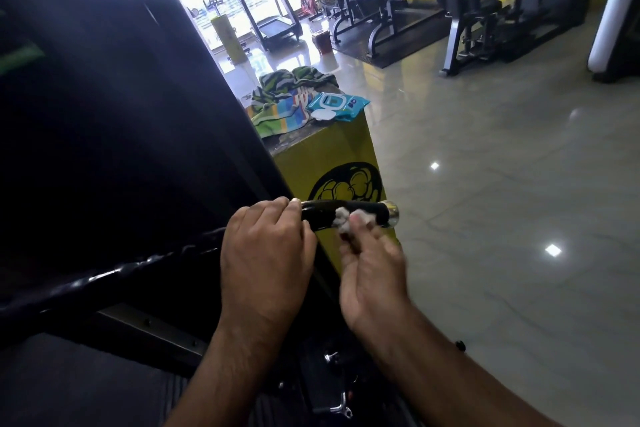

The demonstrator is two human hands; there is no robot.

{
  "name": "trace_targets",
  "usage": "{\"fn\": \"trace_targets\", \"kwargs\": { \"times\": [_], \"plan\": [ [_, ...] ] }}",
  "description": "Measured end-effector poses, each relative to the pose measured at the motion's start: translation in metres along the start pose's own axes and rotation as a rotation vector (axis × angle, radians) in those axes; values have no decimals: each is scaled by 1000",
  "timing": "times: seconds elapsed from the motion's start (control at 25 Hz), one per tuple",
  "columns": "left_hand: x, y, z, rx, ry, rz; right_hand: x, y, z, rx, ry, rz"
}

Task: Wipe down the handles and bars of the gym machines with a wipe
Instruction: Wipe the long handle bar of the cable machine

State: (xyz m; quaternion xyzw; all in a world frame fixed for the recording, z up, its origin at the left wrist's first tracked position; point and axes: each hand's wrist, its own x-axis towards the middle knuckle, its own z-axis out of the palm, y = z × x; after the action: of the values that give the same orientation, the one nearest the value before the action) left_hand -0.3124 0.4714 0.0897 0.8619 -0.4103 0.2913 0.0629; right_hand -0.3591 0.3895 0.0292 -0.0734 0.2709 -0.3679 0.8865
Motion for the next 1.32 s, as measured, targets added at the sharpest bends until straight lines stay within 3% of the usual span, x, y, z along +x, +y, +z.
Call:
{"fn": "trace_targets", "kwargs": {
  "times": [0.08,0.16,0.24,0.32,0.44,0.6,0.72,0.88,0.96,1.04,1.12,1.24,1.32],
  "plan": [
    [-1,1,0,-8,1,-15,18,-12,-1,-418,-18,-367],
    [-4,4,0,-10,-2,-12,24,-8,-5,-806,-97,-612],
    [-8,5,2,-4,-5,4,23,-2,-16,-1098,-241,-901],
    [-11,4,4,2,-14,7,32,-6,-27,-1275,-371,-1044],
    [-15,4,7,3,-49,3,42,-14,-28,-1277,-345,-850],
    [-18,1,12,-18,-76,-3,49,-13,-33,-1451,-641,-920],
    [-25,-1,15,-10,-100,-10,72,-29,-30,-1571,-631,-665],
    [-26,-5,21,-19,-116,-1,78,-23,-6,-1691,-1033,-655],
    [-27,-6,21,-8,-112,0,87,-33,5,-1813,-1033,-396],
    [-29,-5,22,12,-110,14,90,-37,11,-1771,-1075,-174],
    [-29,-4,24,25,-117,30,90,-36,19,-1803,-1173,-129],
    [-29,-2,23,43,-132,29,102,-36,35,-2181,-1260,26],
    [-28,2,23,63,-148,36,104,-36,41,-2231,-1269,72]
  ]
}}
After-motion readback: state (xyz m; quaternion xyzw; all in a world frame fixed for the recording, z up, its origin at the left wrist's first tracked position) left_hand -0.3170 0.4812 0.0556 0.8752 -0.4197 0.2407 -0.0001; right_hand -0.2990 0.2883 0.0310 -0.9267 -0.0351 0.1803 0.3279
